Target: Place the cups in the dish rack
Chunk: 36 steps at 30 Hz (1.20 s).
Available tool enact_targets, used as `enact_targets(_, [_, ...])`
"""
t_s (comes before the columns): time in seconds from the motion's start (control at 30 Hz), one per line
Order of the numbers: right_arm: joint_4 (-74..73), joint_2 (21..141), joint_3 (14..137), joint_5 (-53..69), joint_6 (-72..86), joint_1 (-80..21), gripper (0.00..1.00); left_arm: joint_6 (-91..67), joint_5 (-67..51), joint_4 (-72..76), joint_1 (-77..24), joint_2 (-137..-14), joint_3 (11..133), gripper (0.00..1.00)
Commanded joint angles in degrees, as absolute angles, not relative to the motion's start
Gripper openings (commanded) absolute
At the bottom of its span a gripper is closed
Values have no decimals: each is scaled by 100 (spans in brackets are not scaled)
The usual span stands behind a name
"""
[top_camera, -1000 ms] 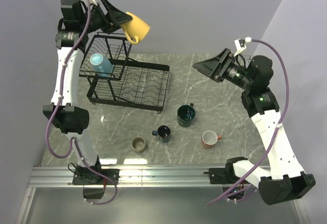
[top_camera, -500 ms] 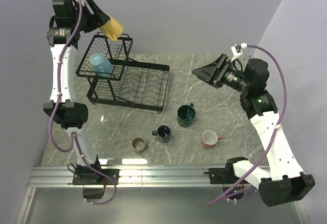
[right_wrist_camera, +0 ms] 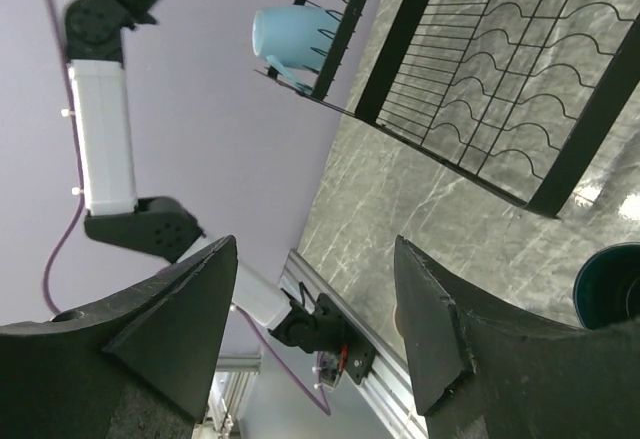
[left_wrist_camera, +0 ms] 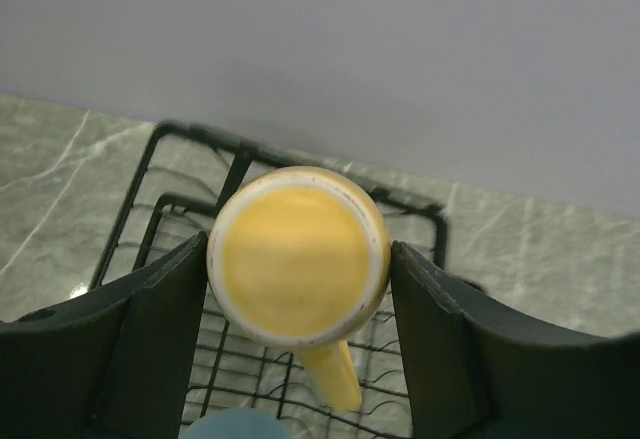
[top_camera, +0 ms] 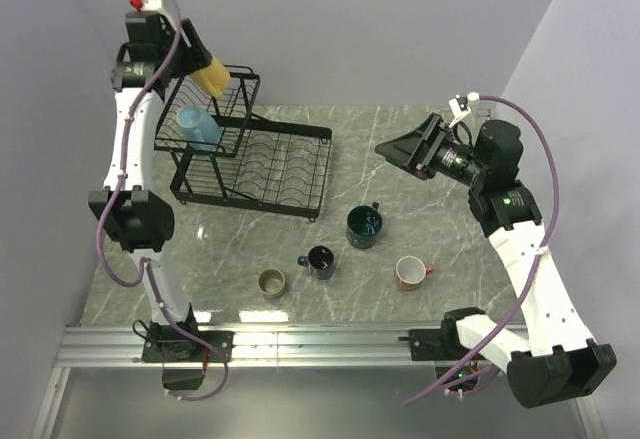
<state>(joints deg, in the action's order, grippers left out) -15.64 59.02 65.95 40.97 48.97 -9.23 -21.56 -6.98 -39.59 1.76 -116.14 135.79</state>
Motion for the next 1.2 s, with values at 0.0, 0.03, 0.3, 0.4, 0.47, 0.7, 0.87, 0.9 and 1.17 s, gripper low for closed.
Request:
enact_targets(0.0, [-1380, 5854, 6592, 4131, 4860, -984, 70, -1689, -159, -2291, -123, -10672, 12335, 0])
enact_targets(0.03, [-1371, 5871, 6592, 4131, 4860, -984, 70, -1696, -158, -2120, -114, -10409, 12018, 0])
enact_targets(0.3, [-1301, 5994, 6504, 4140, 4834, -1046, 70, -1336, -132, -2109, -70, -10371, 11531, 0])
enact_targets(0.4, [-1362, 6055, 6565, 4105, 4773, -1090, 70, -1204, -97, -2136, -97, -10441, 11496, 0])
enact_targets(0.47, [-1371, 6082, 6592, 4113, 4746, -1098, 70, -1073, -114, -2118, -114, -10433, 11452, 0])
enact_targets(0.7, [-1389, 6170, 6600, 4104, 4720, -1125, 70, -817, -290, -2241, -229, -10512, 11479, 26])
enact_targets(0.87, [-1406, 6240, 6645, 4087, 4685, -1134, 70, -826, -176, -2311, -255, -10494, 11452, 78])
enact_targets(0.9, [-1406, 6249, 6645, 4078, 4693, -1134, 70, -844, -150, -2303, -255, -10494, 11452, 82])
enact_targets(1.17, [-1380, 6249, 6574, 4078, 4693, -1134, 70, -966, -62, -2268, -264, -10380, 11593, 99])
